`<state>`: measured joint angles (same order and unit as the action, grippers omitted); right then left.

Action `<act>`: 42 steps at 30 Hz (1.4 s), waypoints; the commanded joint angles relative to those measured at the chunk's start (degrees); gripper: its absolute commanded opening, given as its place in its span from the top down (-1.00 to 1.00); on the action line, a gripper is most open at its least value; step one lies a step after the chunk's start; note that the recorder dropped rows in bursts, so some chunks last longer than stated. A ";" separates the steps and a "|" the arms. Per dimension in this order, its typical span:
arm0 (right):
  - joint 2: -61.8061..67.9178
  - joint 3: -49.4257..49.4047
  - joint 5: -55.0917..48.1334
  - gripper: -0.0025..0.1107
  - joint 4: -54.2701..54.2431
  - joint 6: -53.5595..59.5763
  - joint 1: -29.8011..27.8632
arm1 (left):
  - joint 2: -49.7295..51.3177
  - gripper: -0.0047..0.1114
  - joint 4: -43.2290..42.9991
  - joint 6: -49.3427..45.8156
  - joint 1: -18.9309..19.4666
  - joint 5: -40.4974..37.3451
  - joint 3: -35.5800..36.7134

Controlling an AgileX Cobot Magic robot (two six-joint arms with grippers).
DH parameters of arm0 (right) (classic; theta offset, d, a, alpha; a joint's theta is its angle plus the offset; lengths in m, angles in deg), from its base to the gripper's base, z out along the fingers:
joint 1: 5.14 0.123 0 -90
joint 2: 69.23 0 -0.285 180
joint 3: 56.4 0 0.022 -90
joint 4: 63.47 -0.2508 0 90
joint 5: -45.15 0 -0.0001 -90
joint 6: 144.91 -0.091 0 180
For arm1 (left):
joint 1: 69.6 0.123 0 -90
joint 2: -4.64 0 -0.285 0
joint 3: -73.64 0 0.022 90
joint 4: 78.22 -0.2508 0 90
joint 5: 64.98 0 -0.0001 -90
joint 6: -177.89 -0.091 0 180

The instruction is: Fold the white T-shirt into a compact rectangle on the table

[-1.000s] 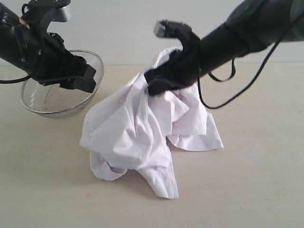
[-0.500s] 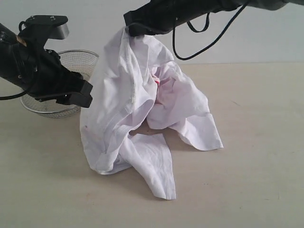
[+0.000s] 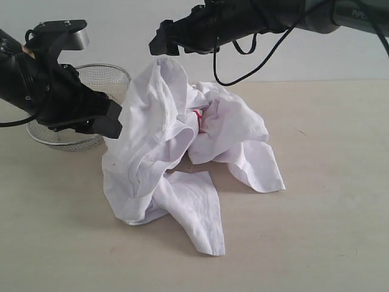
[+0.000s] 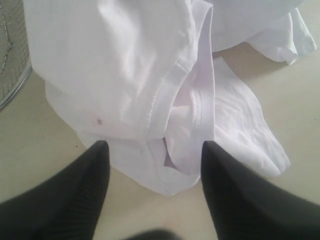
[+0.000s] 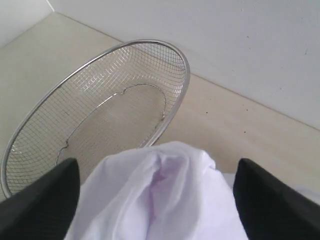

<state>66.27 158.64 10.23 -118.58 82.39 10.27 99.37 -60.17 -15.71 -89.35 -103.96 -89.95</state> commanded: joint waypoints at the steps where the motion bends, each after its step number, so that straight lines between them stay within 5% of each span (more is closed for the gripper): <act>1: -1.87 0.42 -3.86 -0.13 5.60 -1.70 -1.26 | -0.56 0.03 0.75 0.57 0.18 -1.23 0.25; 13: -2.30 0.42 -22.30 -0.07 17.53 -13.50 -10.89 | -0.56 0.03 1.01 0.57 0.18 -0.68 0.25; 33: 7.19 0.42 -32.27 -0.06 26.56 -22.26 -10.90 | -0.56 0.03 1.12 0.57 0.18 -0.43 0.25; 36: 8.09 0.42 -34.93 0.20 26.36 -22.66 -10.77 | -0.56 0.03 1.44 0.57 0.18 -0.31 0.25; 40: 7.85 0.42 -35.04 0.97 26.08 -21.71 -9.86 | -0.56 0.03 1.62 -0.24 0.18 0.09 0.25; 42: 7.45 0.42 -35.04 0.96 26.62 -22.43 -9.55 | -0.56 0.03 1.62 -0.24 0.18 0.09 0.25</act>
<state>74.70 158.79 -23.99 -92.44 60.05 0.01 99.37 -59.18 -15.71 -89.35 -104.71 -89.95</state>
